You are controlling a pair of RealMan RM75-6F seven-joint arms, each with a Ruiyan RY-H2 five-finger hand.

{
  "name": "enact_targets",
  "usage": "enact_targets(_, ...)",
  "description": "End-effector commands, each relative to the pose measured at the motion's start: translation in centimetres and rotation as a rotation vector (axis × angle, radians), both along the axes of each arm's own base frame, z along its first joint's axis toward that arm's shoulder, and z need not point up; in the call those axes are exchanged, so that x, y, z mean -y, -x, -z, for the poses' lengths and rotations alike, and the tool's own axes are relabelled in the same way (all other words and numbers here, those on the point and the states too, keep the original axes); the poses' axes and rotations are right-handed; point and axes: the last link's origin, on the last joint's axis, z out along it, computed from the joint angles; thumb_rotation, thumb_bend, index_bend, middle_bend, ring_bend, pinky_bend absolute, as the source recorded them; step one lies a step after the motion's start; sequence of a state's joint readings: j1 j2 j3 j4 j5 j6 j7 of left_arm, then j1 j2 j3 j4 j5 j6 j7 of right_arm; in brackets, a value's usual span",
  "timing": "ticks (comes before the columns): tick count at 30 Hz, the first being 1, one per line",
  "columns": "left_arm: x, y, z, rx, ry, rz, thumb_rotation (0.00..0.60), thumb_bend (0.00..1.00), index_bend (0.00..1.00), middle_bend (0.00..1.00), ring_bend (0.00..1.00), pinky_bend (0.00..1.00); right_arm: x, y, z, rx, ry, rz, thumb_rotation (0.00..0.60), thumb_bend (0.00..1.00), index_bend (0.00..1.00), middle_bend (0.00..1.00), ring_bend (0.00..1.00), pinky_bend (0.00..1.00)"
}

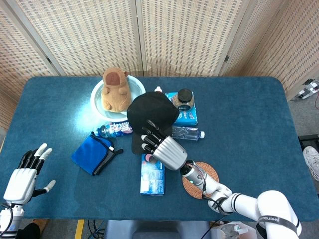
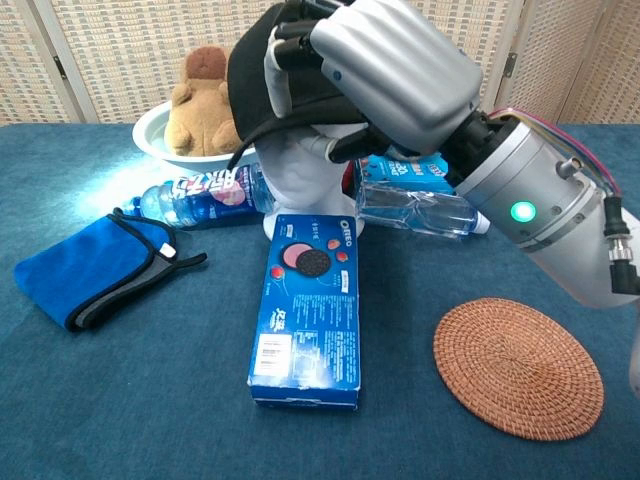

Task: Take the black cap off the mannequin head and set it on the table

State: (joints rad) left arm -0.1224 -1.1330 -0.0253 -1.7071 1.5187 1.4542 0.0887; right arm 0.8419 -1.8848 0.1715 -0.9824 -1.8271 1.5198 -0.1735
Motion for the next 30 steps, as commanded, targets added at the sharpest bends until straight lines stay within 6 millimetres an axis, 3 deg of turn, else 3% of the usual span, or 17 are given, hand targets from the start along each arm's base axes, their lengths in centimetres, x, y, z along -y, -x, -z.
enact_targets(1,0.0,0.0,-0.1,0.0,-0.002,0.0,0.6,0.19,0.04,0.0,0.02,0.0,0.3,-0.4,-0.4,0.028,0.014,0.004,0.6,0.43,0.83,0.41,0.2,0.06)
enact_targets(15,0.0,0.0,-0.2,0.005,-0.003,0.003,0.6,0.19,0.04,0.0,0.02,0.0,2.5,-2.4,-2.9,0.112,0.111,0.025,0.6,0.43,0.85,0.43,0.21,0.06)
enact_targets(30,0.1,0.1,-0.1,0.005,-0.003,0.0,0.6,0.19,0.04,0.0,0.02,0.0,6.6,-4.1,-5.0,0.151,0.202,0.059,0.6,0.43,0.86,0.44,0.22,0.06)
